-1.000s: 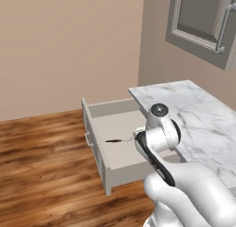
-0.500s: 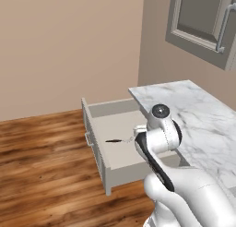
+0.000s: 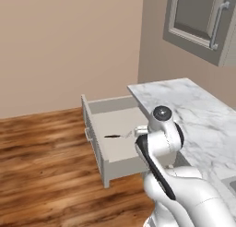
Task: Organize the utensils by type. Pick up the wooden spoons from the counter and place them in the open cabinet. Then pick up the metallic utensils from the counter and place them in the open drawer.
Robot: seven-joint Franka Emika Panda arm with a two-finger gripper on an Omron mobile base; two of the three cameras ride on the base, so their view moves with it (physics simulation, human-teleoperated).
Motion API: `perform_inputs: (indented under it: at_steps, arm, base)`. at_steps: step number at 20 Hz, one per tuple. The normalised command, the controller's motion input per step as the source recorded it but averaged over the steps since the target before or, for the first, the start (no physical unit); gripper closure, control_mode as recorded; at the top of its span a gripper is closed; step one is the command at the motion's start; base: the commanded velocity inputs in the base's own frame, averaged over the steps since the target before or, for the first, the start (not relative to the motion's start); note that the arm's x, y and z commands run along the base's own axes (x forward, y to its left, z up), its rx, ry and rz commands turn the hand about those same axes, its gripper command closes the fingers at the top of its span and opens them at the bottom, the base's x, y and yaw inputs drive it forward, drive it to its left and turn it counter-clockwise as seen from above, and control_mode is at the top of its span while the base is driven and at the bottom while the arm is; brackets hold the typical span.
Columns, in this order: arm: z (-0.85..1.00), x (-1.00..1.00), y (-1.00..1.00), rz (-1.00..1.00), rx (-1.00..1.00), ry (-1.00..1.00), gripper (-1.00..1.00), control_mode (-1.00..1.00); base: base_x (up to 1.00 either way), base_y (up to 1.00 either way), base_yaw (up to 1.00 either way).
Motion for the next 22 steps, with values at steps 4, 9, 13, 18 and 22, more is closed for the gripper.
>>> perform_inputs:
  at_steps: [4, 9, 13, 18, 22]
  arm:
    - [0.0, 0.0, 0.0, 0.0, 0.0, 0.0, -1.0, 1.0]
    - [0.0, 0.0, 0.0, 0.0, 0.0, 0.0, -1.0, 1.0]
    - [0.0, 0.0, 0.0, 0.0, 0.0, 0.0, -1.0, 1.0]
    - [0.0, 0.0, 0.0, 0.0, 0.0, 0.0, -1.0, 1.0]
    - [0.0, 0.0, 0.0, 0.0, 0.0, 0.0, -1.0, 1.0]
  base:
    - [-0.63, 0.31, 0.13]
    - [-0.06, 0.54, 0.49]
    - [0.0, 0.57, 0.62]
    - [0.0, 0.59, 0.68]
    - [0.0, 0.56, 0.65]
